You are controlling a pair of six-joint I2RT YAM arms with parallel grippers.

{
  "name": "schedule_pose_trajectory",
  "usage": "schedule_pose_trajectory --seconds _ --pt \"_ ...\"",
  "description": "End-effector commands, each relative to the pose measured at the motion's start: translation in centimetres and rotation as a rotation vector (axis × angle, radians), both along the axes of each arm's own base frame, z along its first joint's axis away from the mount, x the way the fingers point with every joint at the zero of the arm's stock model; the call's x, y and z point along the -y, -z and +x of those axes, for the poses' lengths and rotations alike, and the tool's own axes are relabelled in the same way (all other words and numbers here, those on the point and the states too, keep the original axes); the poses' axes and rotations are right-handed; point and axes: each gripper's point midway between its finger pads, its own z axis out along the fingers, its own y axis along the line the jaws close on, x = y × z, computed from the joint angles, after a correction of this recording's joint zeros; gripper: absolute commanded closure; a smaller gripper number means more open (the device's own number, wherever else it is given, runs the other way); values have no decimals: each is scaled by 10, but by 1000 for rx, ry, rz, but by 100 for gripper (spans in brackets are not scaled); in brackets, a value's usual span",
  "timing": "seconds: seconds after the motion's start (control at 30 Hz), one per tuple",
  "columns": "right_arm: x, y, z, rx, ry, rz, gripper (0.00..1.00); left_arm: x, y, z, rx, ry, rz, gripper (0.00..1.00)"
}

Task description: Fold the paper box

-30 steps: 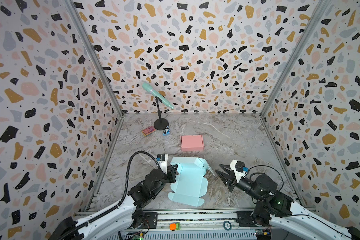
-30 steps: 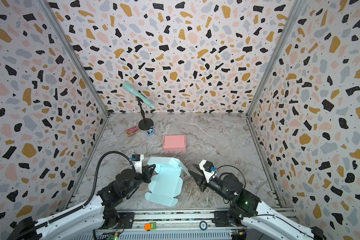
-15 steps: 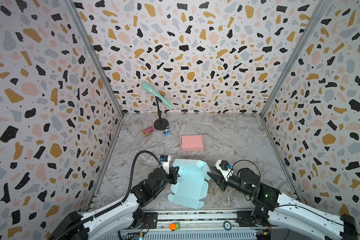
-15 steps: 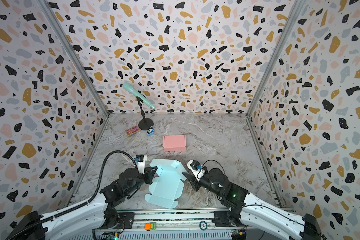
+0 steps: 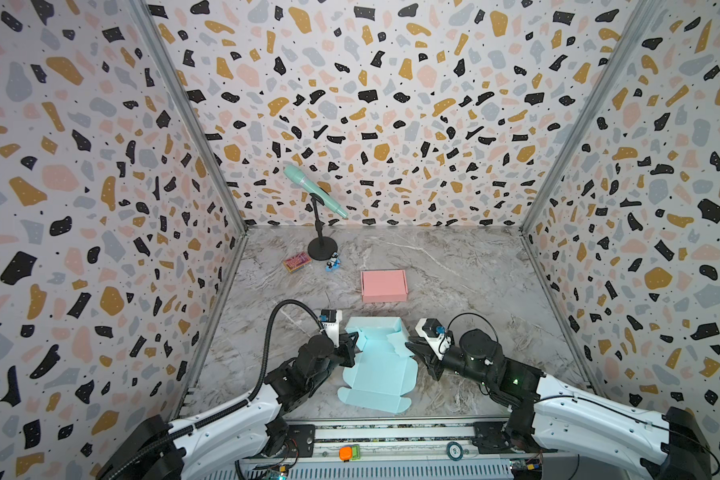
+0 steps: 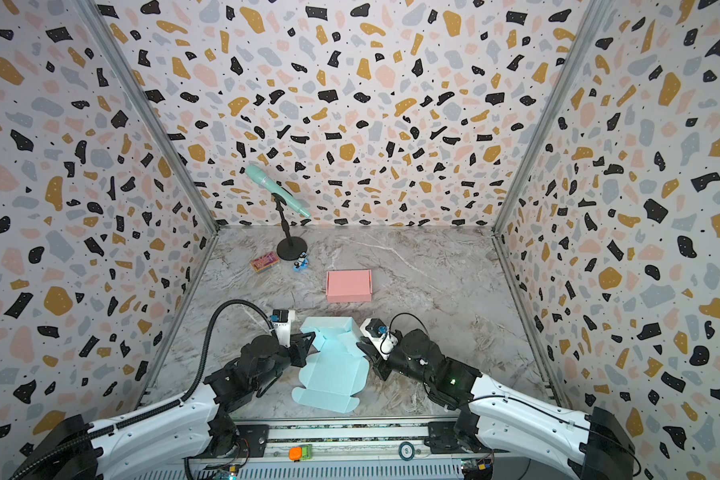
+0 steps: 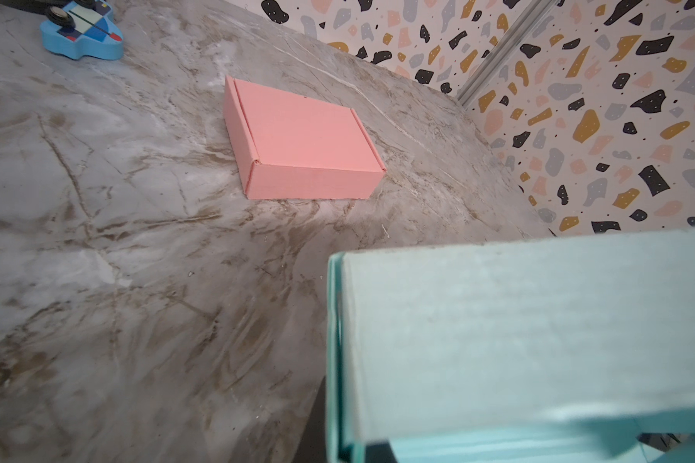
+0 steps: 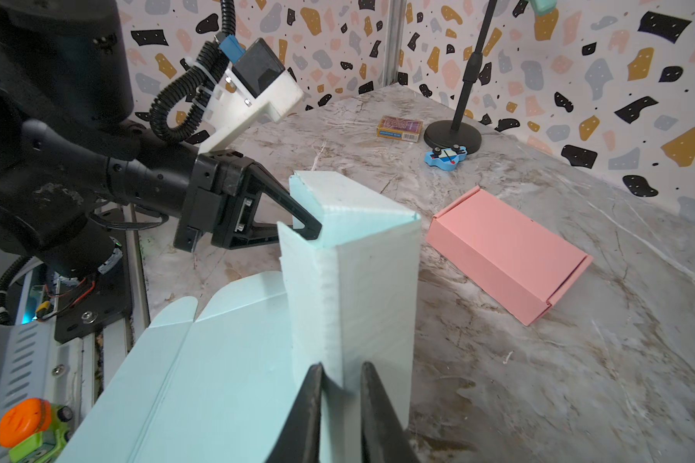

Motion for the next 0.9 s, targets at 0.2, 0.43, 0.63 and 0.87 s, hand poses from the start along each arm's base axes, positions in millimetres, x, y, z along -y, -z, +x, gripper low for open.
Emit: schedule_pose_trajectory --seconds 0.2,0.43,0.63,0.87 --pt "-18 -3 23 -65 126 11 73 -4 -9 8 32 -57 -70 91" --pt "-36 4 23 -30 175 -54 68 -4 -3 10 9 -79 -75 91" --pt "-44 7 31 -19 239 -93 66 -9 -1 10 4 -112 -95 91" --pt "-53 8 46 27 363 -196 66 -11 -1 12 -2 -132 -99 91"
